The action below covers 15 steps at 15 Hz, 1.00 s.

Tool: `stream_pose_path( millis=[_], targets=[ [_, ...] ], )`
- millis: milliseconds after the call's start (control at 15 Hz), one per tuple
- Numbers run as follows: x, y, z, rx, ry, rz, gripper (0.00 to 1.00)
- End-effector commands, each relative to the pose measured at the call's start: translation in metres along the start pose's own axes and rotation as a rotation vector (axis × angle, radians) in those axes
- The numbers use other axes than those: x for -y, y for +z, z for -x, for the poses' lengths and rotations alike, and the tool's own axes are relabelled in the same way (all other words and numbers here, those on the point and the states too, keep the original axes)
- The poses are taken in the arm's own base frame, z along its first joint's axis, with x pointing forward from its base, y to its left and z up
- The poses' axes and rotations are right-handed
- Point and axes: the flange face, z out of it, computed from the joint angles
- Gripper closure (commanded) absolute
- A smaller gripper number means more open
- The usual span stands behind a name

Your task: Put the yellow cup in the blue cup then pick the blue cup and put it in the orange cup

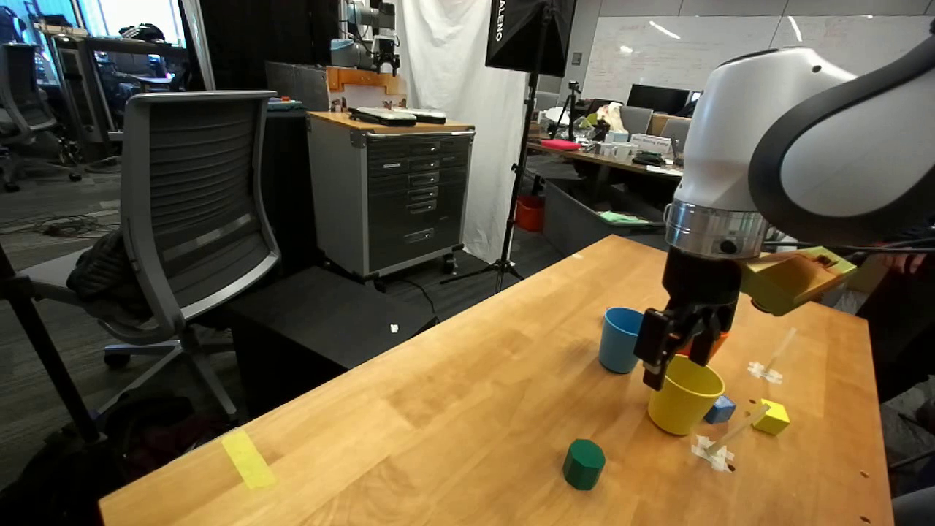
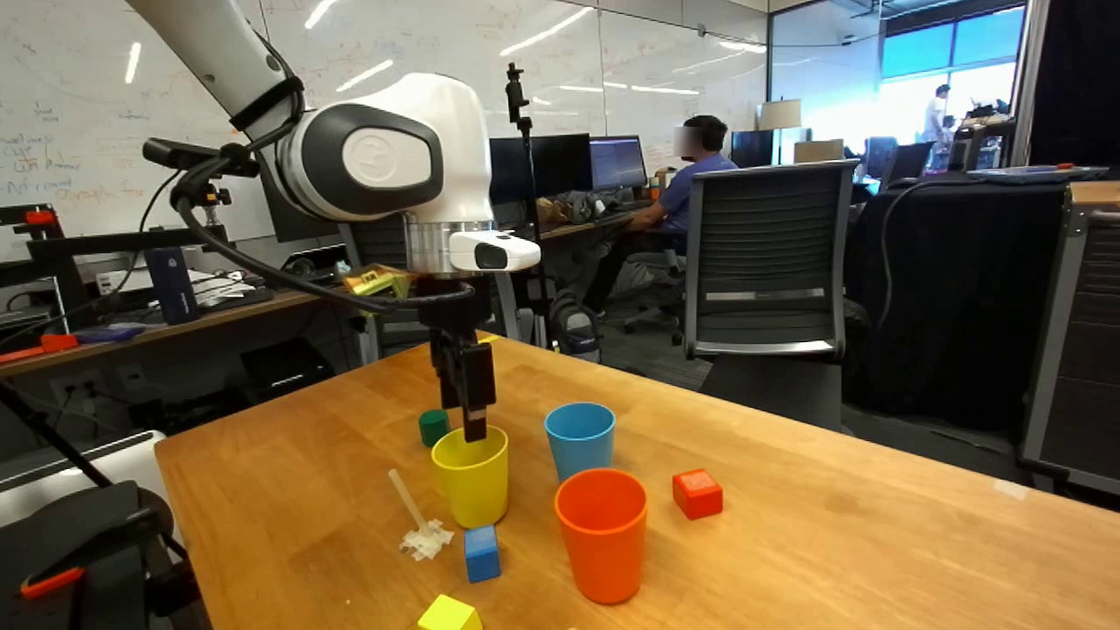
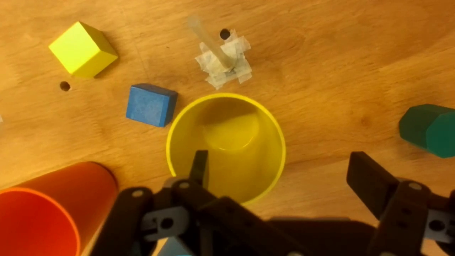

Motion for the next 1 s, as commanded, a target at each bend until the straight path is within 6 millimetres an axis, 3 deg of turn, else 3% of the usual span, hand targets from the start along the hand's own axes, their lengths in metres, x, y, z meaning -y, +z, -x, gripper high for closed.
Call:
stream_pose_path(
  millis=[0,333,400,533,933],
  targets=[
    [0.012,0.007,-0.009,-0.015,0.002,0.031,0.0],
    [0.024,0.017,-0.01,-0.011,-0.005,0.057,0.0],
    [0.025,0.018,-0.01,-0.009,-0.005,0.058,0.25],
    [0.025,0.019,-0.011,-0.009,-0.003,0.064,0.34],
    [0.019,0.017,-0.012,-0.016,0.016,0.063,0.82]
  ],
)
